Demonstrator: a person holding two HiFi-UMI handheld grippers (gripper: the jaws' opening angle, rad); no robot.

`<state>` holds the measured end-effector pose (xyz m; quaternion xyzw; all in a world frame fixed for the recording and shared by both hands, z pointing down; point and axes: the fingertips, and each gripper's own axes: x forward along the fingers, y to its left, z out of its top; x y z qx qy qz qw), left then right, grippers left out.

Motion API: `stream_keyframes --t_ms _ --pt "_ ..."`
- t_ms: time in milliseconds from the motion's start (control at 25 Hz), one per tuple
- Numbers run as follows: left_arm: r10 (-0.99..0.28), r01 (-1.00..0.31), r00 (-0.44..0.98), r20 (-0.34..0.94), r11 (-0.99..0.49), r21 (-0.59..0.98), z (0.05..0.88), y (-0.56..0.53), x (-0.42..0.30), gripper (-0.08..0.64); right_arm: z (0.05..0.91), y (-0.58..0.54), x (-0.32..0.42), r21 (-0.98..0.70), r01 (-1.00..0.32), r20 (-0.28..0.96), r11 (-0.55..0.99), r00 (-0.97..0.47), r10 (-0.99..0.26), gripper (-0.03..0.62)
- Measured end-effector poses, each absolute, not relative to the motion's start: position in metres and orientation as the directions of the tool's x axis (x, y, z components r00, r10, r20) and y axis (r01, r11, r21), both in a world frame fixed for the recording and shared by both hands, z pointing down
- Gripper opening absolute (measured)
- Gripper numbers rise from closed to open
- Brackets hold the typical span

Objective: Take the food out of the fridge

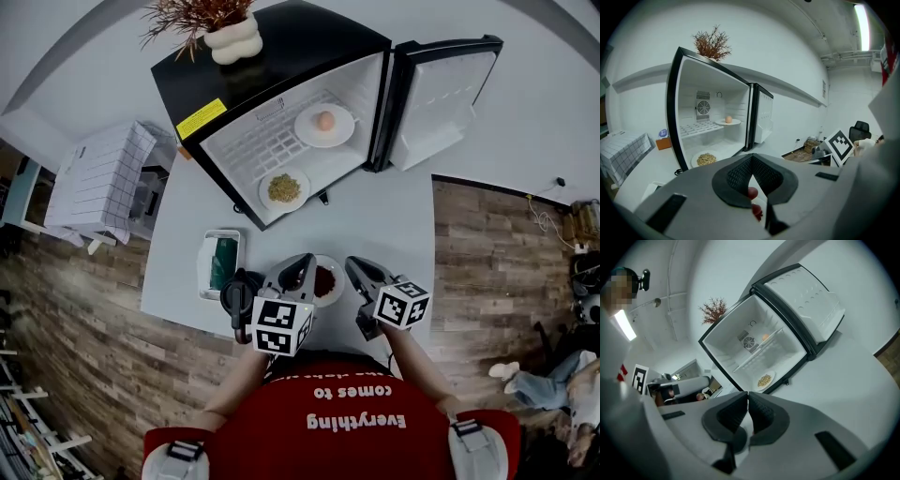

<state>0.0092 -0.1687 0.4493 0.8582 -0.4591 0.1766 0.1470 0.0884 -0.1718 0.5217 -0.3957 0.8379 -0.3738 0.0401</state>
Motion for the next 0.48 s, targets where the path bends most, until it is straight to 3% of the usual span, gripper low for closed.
stream_keyframes --t_ms 480 --pt "-0.753 -0.858 0.489 0.441 -0.506 0.089 0.455 -0.206 0.004 0.002 0.526 -0.221 0.081 -0.746 -0.554 0.187 0.371 -0.708 -0.681 0.017"
